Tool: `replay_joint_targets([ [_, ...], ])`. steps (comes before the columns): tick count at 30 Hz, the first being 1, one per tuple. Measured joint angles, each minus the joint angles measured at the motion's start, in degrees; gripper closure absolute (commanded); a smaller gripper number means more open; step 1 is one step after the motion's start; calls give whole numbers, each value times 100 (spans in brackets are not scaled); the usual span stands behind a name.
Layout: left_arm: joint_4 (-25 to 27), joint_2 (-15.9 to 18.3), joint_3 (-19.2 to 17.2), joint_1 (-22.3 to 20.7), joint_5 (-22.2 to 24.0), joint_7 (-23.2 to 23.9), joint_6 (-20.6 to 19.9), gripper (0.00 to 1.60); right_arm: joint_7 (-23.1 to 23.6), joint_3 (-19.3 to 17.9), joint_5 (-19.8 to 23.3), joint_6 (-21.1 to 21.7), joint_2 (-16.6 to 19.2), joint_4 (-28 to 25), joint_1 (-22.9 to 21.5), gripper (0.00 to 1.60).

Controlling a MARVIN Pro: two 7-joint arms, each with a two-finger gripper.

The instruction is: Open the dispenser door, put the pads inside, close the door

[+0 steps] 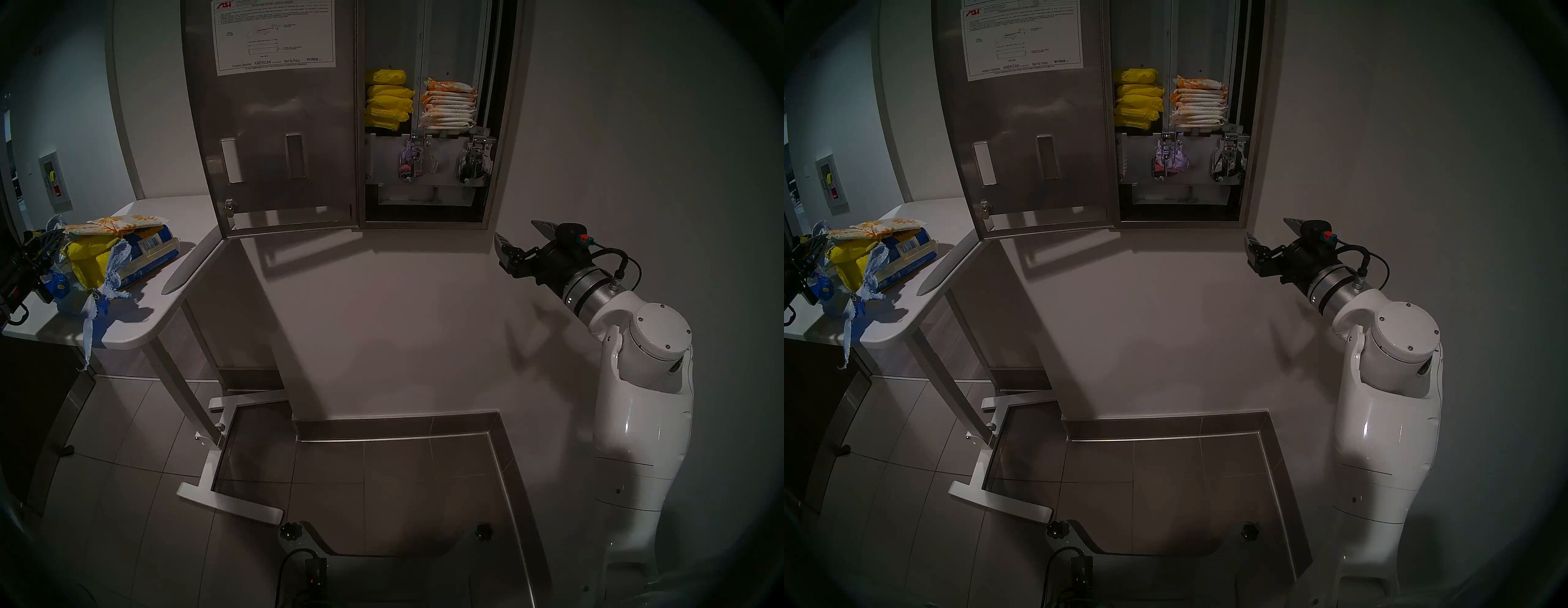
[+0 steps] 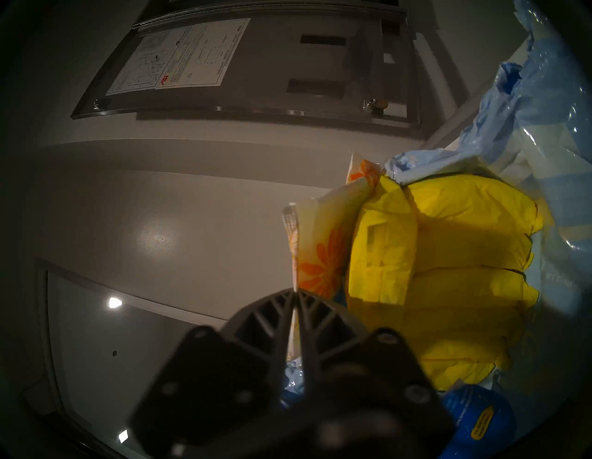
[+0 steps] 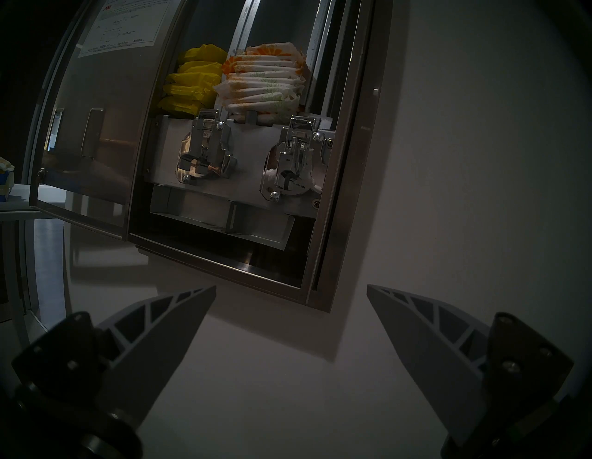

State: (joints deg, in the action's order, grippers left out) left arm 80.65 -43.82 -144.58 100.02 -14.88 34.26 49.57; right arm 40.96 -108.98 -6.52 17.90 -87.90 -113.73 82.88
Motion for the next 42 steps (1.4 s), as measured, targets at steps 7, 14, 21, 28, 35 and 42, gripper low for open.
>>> replay_joint_targets([
  [7,12,-18,19,-1,0,12,-46,160,-2,2,3,0,2,0,0,0],
  [14,94,-68,-15,16,24,27,-76,160,-5,3,5,0,4,0,1,0],
  [21,434,-193,-118,37,177,31,-89,160,-6,5,8,0,7,0,1,0],
  [28,956,-412,-245,142,433,65,-123,160,-8,6,11,0,10,0,1,0],
  [35,1351,-605,-357,308,644,142,-261,160,-11,8,14,0,12,0,2,0],
  [42,1718,-791,-458,478,853,219,-412,160,-13,9,17,0,15,0,2,0],
])
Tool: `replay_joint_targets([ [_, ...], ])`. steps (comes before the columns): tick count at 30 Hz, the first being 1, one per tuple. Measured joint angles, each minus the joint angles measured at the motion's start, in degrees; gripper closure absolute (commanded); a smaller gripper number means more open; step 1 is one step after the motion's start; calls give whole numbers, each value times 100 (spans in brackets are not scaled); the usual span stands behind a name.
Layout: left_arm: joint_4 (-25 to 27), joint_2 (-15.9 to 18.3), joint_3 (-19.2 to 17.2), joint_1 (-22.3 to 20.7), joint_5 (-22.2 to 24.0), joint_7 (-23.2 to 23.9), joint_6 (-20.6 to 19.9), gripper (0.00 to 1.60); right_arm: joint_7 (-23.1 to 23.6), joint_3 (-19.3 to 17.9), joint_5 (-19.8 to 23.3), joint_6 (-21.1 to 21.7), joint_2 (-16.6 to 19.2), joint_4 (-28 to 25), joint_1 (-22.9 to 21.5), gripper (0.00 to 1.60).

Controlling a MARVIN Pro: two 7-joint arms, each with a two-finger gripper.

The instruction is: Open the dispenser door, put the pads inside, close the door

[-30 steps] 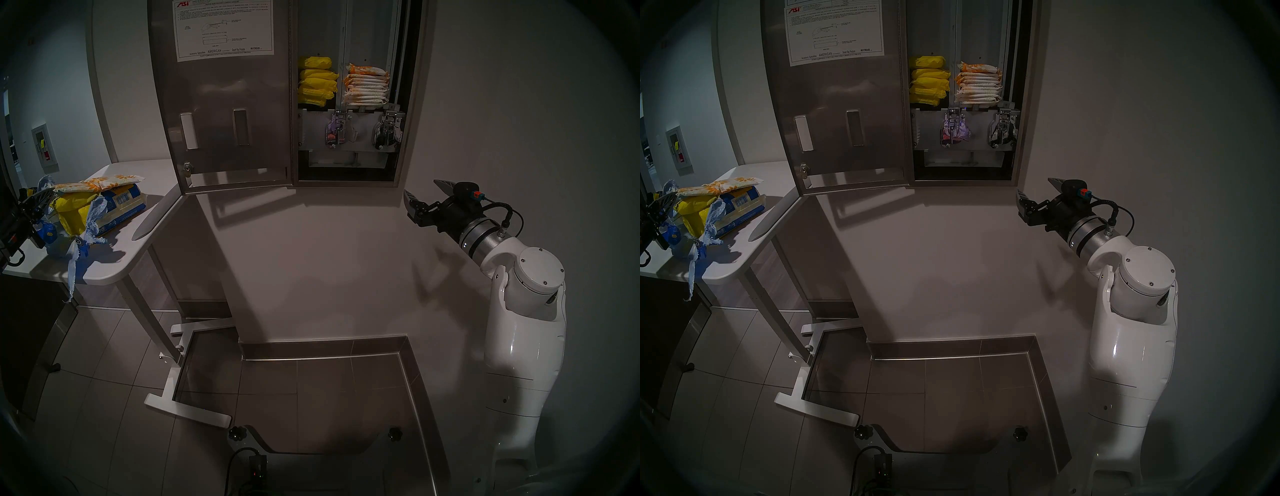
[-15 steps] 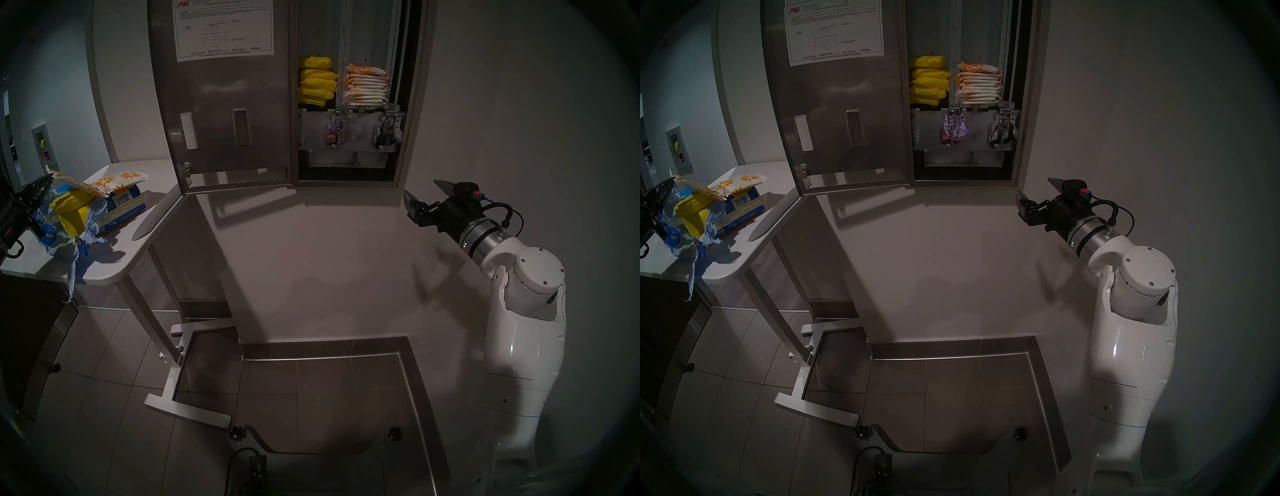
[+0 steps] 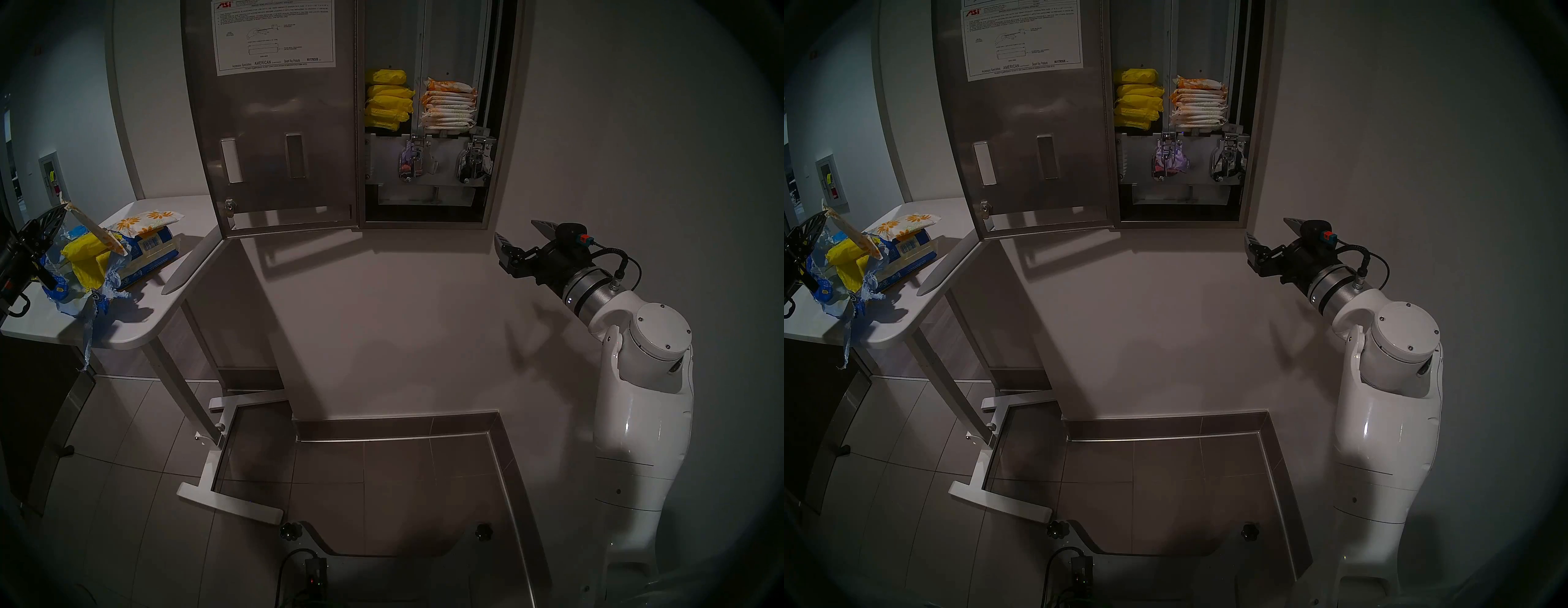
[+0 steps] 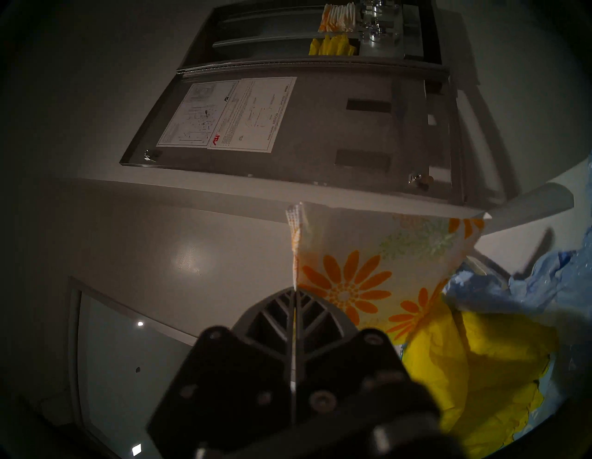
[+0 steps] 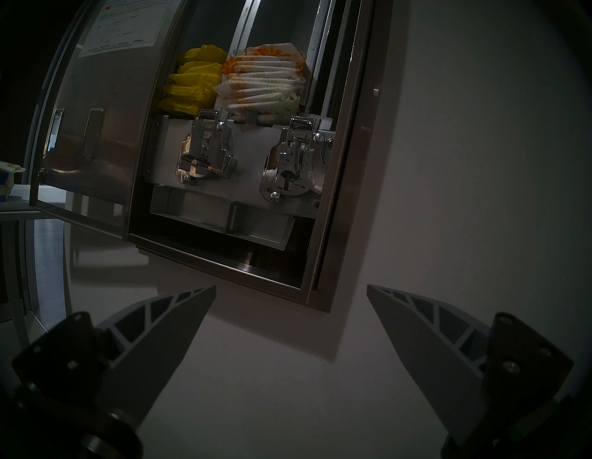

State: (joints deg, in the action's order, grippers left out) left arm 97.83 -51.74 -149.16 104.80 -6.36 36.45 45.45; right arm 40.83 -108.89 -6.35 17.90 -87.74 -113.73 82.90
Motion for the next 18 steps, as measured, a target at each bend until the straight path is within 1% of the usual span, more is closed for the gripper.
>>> replay_joint_targets([
  [10,712,-265,48,199,373,78,-269,160,-3,2,3,0,4,0,1,0],
  [13,922,-346,113,247,490,86,-374,160,-5,2,5,0,6,0,1,0],
  [18,1311,-519,351,348,678,96,-623,160,-6,4,7,0,8,0,1,0],
])
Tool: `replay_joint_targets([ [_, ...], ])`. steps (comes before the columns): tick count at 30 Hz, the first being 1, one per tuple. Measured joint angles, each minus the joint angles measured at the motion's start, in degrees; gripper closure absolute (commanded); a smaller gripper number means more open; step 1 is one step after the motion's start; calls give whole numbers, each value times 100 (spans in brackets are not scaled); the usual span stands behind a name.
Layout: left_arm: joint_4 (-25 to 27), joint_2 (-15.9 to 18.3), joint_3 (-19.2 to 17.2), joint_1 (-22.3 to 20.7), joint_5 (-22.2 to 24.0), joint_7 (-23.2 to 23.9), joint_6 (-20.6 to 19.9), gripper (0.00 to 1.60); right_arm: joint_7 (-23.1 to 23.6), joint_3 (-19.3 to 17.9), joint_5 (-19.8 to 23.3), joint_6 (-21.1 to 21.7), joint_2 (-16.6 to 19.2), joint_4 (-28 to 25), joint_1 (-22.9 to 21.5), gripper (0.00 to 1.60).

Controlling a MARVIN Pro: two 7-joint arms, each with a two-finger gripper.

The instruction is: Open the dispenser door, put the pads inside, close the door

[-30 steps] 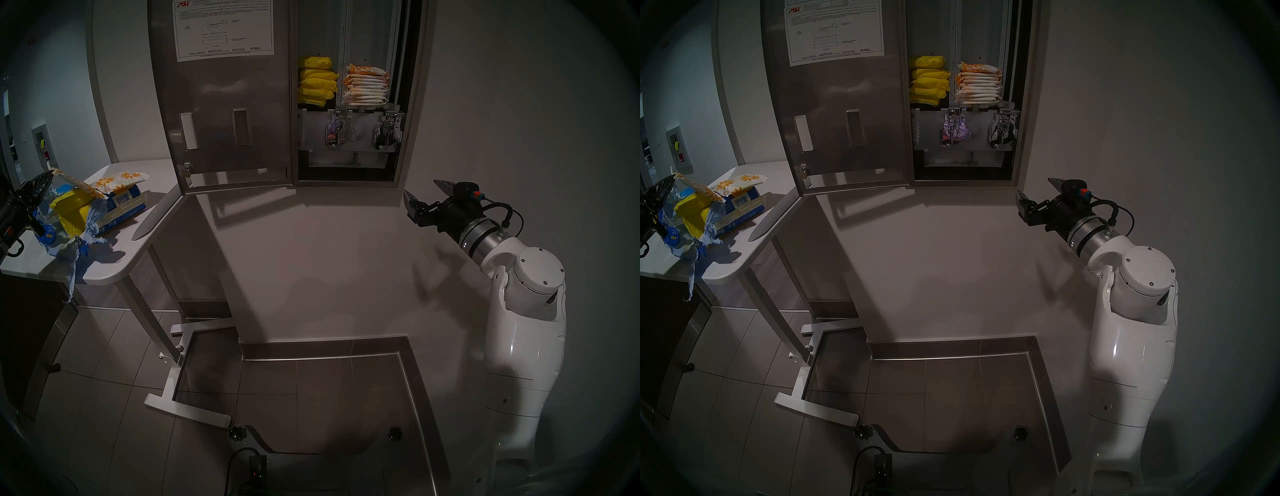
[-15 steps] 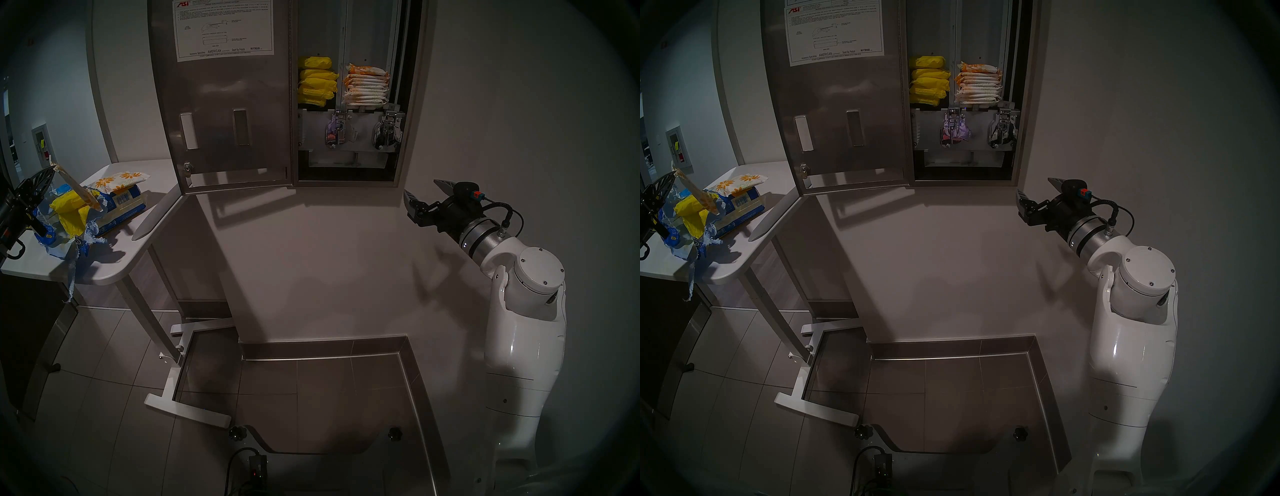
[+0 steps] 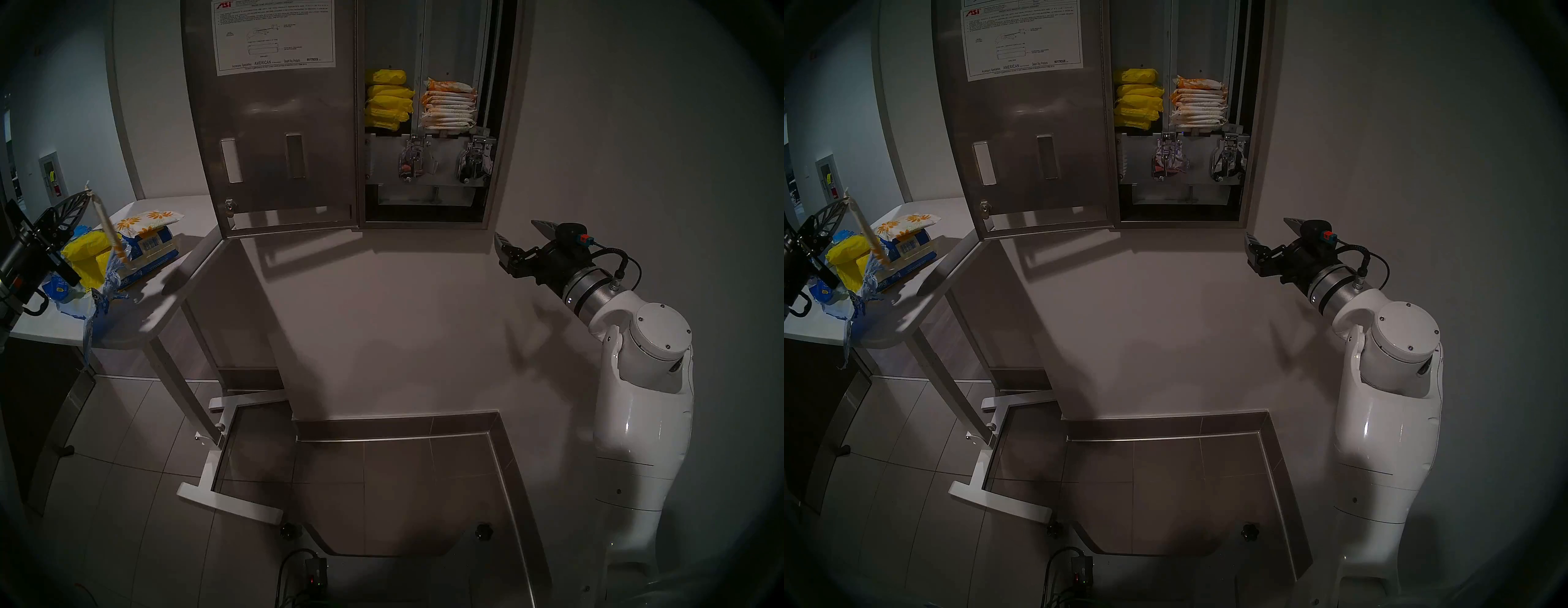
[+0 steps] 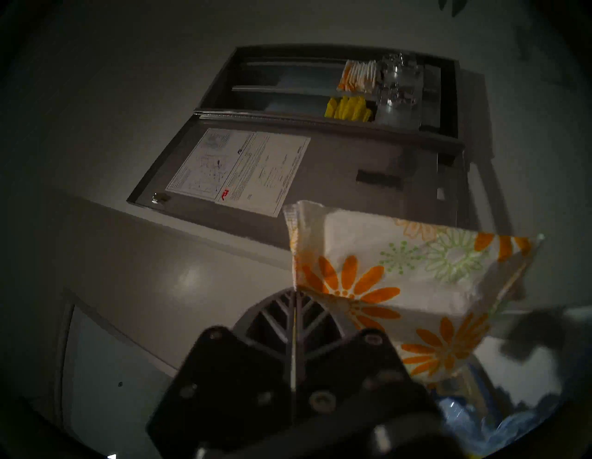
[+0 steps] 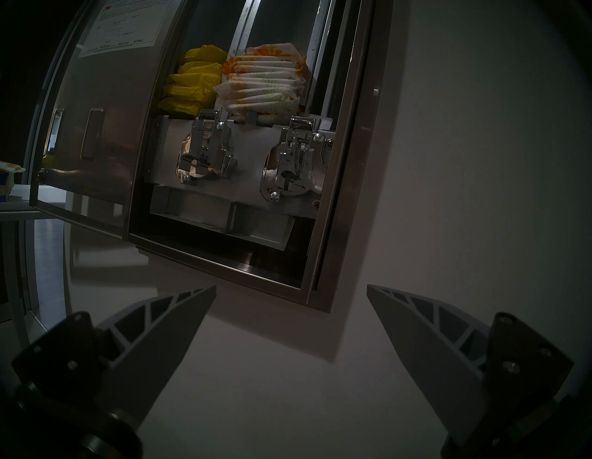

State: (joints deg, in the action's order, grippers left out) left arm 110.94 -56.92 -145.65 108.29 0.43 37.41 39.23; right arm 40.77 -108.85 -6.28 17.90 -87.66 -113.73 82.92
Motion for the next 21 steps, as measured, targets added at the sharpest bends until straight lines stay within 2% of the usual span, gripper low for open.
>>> replay_joint_targets([
  [10,442,-264,544,118,193,-2,-311,160,-4,2,3,0,4,0,1,0],
  [21,689,-565,1373,79,162,-108,-598,160,-9,4,9,0,8,0,4,0],
])
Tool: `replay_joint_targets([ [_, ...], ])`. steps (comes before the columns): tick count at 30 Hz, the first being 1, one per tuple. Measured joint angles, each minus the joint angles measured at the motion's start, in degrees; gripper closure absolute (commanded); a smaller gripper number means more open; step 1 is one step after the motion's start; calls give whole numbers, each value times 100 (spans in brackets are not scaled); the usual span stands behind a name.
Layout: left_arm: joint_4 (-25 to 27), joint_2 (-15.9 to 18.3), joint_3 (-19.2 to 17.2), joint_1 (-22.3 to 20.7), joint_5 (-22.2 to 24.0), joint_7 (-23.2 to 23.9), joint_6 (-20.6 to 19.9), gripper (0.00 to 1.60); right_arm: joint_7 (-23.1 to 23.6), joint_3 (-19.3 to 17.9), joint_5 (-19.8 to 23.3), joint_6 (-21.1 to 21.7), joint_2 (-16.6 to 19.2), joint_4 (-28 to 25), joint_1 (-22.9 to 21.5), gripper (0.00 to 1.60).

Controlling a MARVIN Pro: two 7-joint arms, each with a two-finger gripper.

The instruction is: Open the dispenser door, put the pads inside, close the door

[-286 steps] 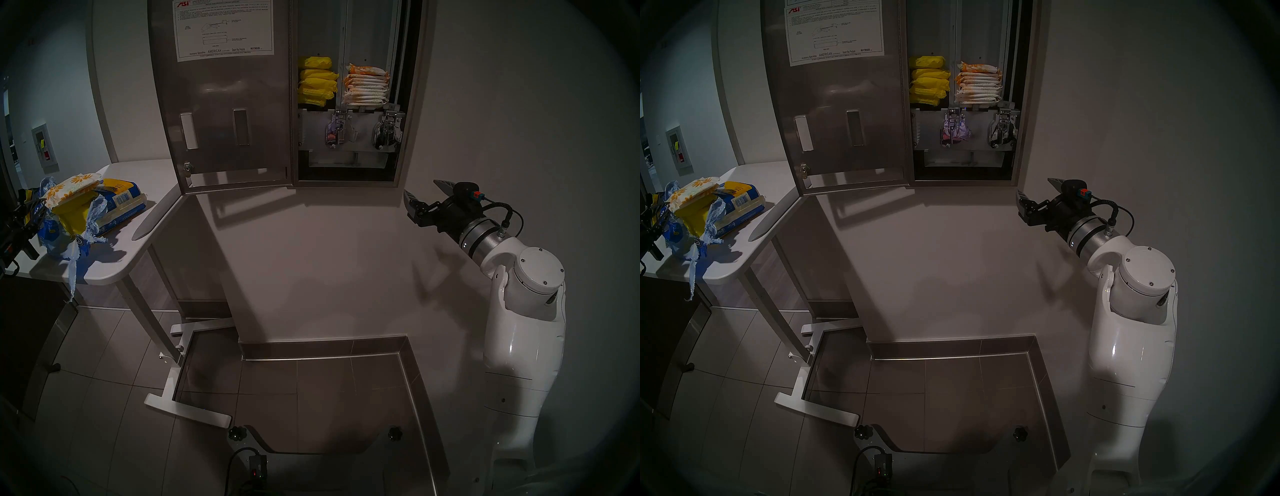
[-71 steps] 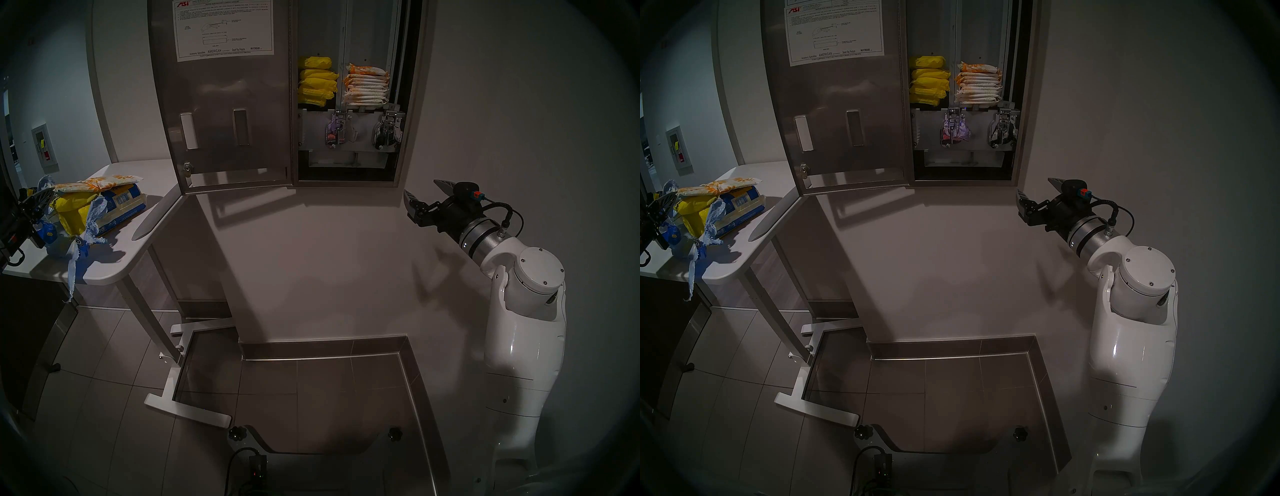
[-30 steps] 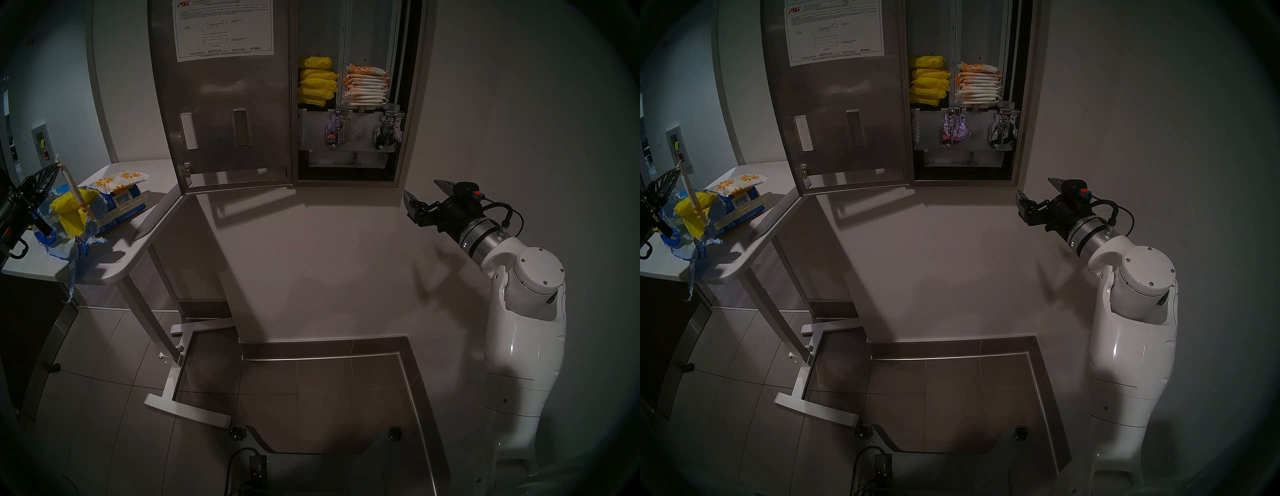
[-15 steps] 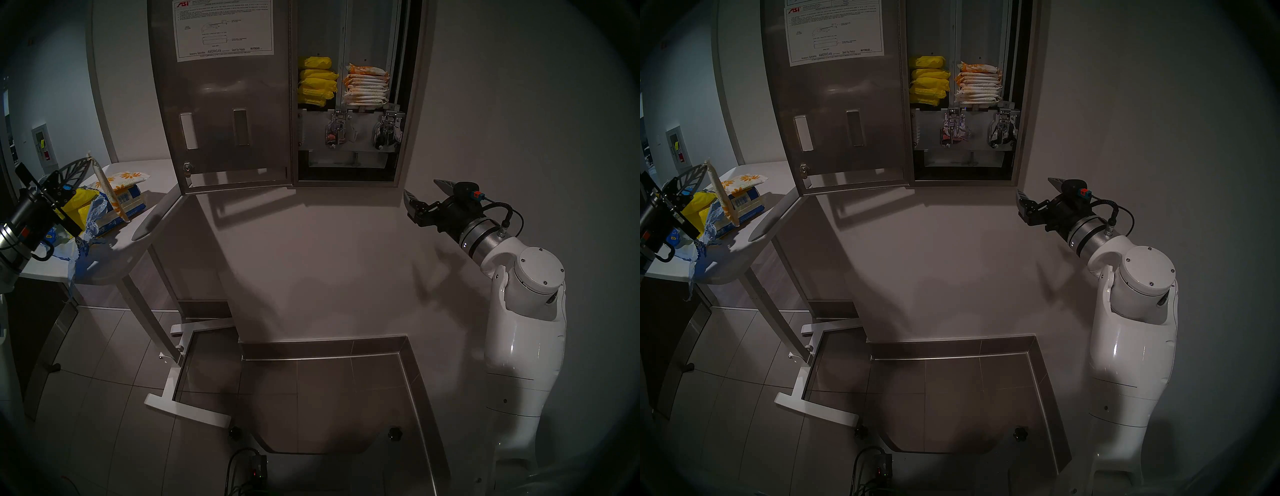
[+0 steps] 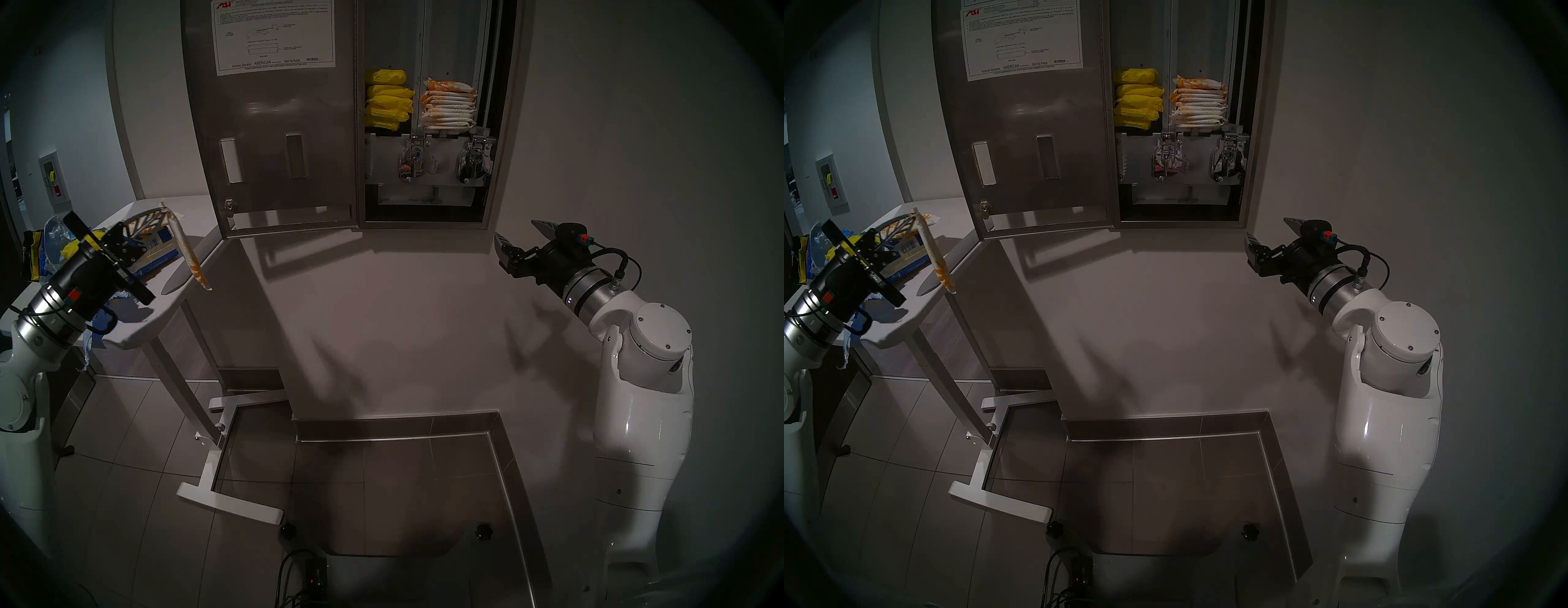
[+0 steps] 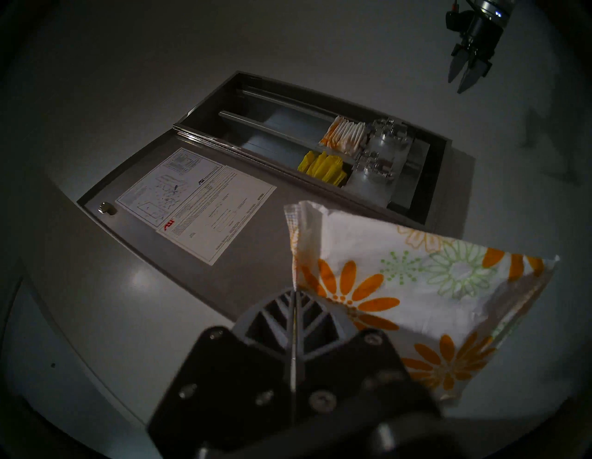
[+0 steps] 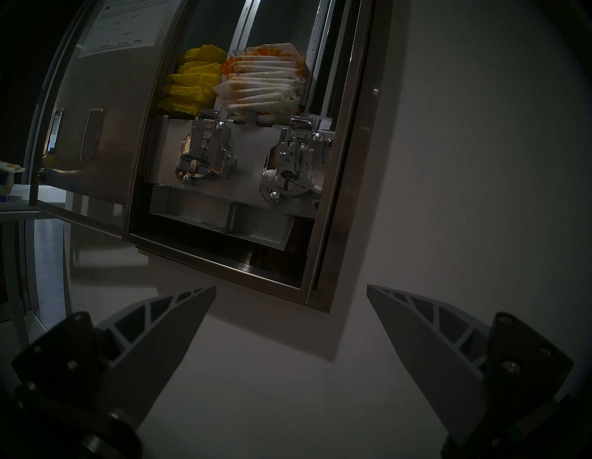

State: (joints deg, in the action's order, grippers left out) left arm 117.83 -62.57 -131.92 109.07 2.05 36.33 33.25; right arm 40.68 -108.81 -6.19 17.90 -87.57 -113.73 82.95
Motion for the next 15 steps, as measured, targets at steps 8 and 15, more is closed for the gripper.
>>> replay_joint_targets([
  [8,27,-150,598,-92,-310,-87,-111,160,-3,2,2,0,3,0,1,0],
  [15,38,-239,1240,-252,-631,-140,-159,160,-7,4,6,0,5,0,3,0],
])
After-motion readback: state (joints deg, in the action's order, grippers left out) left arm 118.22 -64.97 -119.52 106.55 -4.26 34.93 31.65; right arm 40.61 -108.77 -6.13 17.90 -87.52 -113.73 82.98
